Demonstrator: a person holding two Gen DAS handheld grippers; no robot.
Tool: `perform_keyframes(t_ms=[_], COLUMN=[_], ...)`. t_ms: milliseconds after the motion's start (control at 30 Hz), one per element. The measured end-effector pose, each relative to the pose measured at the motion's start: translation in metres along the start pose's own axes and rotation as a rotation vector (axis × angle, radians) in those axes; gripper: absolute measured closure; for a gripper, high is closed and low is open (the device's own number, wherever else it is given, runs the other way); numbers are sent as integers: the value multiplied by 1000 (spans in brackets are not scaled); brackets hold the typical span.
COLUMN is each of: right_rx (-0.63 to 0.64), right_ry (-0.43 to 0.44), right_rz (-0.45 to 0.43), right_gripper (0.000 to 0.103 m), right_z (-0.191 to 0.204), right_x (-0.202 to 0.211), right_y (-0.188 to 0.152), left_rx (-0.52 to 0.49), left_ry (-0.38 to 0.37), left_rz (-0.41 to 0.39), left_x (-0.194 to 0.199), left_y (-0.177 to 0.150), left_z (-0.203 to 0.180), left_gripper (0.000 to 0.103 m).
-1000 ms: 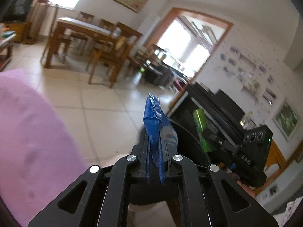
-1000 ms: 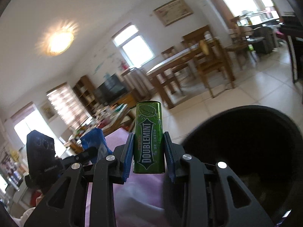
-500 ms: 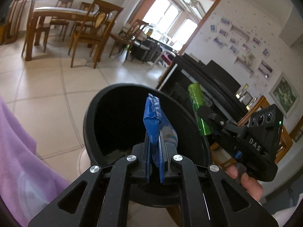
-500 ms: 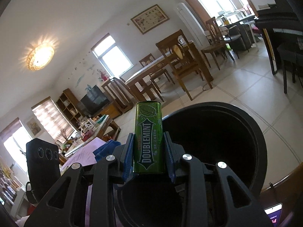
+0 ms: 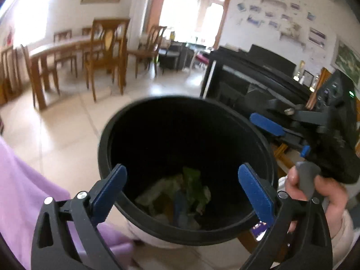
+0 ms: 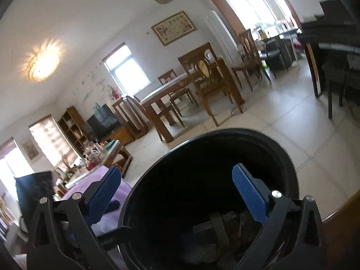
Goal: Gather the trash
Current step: 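Move both open tools back from the bin to the table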
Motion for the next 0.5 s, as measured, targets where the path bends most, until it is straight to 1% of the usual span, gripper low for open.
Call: perform_keyframes(t_ms=[67, 133, 267, 367, 500], right_rx=[15, 7, -9, 9, 51], right_ry=[-15, -17, -23, -25, -25], right_rz=[1, 5, 28, 49, 81], right_gripper=[5, 5, 5, 5, 5], right_z=[-2, -1, -1, 6, 23], right_x=[0, 0, -5, -9, -17], right_y=[2, 3, 0, -2, -8], left_rx=[-13, -1, 54, 92, 145], left_ry=[11, 31, 39, 59, 114], left_rz=[-8, -20, -27, -44, -88], left_x=[6, 13, 29, 50, 88], left_y=[1, 1, -4, -11, -26], left_z=[0, 5, 22, 38, 70], left_gripper=[5, 5, 5, 5, 5])
Point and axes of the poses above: each gripper's, at about its wrist camera, not at the fingertips, and x roughly against the way its jaws point, z to its left, y to its top, the point moved 6 cm from there along -x, roughly the way its jaws point, and after that the axes turned 9 degrees about z, right-handed, at the moved point
